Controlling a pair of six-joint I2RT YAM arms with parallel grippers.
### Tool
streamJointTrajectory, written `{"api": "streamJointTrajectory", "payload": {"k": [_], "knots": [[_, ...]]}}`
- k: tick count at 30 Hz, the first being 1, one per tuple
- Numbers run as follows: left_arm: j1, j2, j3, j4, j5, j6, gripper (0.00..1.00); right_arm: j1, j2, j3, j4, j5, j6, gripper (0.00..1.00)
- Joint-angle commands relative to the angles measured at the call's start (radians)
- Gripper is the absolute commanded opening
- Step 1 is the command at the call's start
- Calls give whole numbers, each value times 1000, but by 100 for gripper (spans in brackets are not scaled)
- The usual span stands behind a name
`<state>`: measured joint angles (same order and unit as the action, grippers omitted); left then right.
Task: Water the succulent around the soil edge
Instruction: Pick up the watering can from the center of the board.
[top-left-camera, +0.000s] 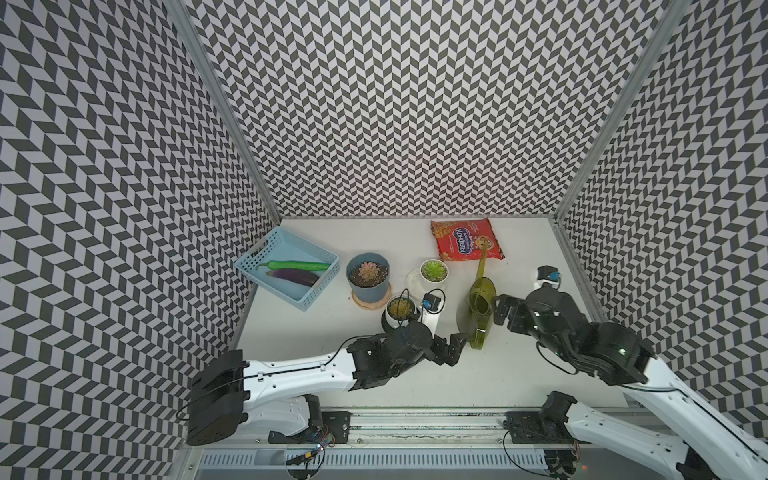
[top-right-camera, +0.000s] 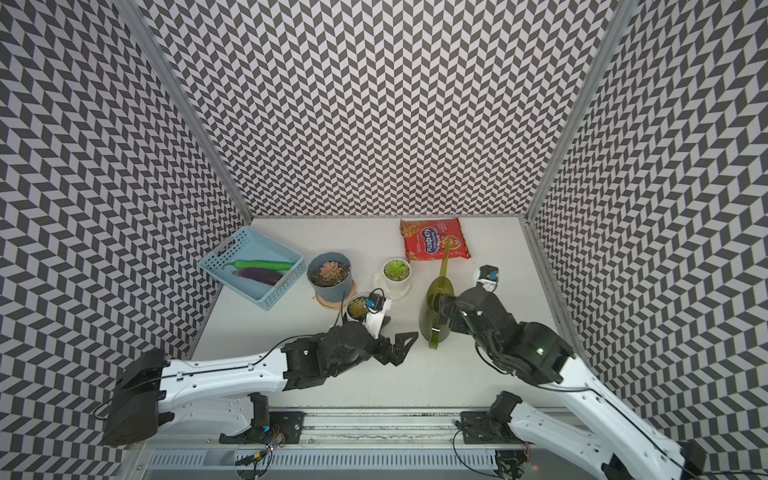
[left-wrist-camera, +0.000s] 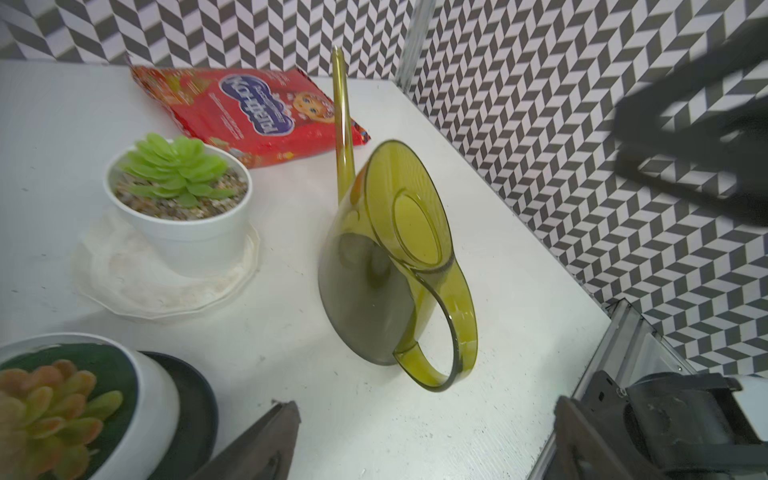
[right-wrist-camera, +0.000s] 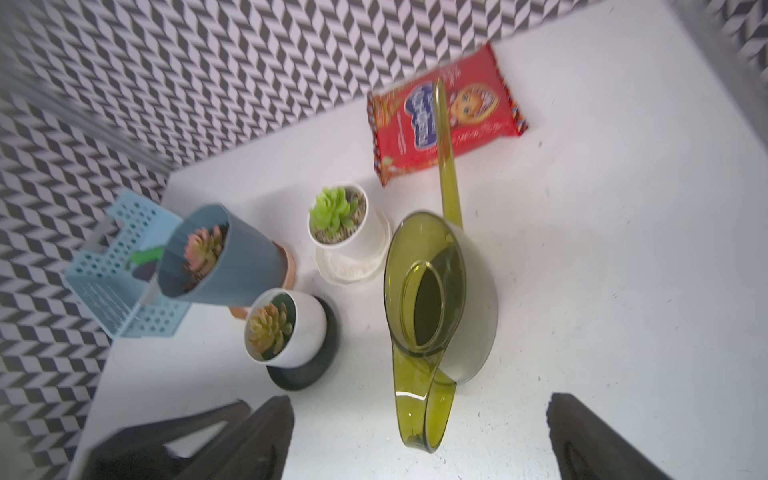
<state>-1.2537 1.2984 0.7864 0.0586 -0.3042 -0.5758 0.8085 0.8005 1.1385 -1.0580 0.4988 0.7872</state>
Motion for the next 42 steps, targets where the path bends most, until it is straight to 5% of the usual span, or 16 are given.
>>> {"api": "streamJointTrajectory", "payload": {"k": [1, 12, 16, 27, 39, 42], "knots": [[-20, 83, 74, 19, 54, -65, 95, 1, -7, 101, -148, 169, -6, 100], [-6, 343, 169, 146, 277, -86, 85, 1, -16, 203, -126, 216, -46, 100], [-3, 402, 214, 163, 266, -30, 72, 1, -18, 199, -129, 209, -46, 100], [22, 563, 345, 169, 201, -14, 61, 1, -19, 183, -89, 206, -74, 99], [21, 554, 379, 101, 137, 39, 0, 1, -21, 143, -46, 215, -99, 100], [21, 533, 416, 43, 138, 94, 0, 1, -13, 146, -45, 220, -110, 100]]}}
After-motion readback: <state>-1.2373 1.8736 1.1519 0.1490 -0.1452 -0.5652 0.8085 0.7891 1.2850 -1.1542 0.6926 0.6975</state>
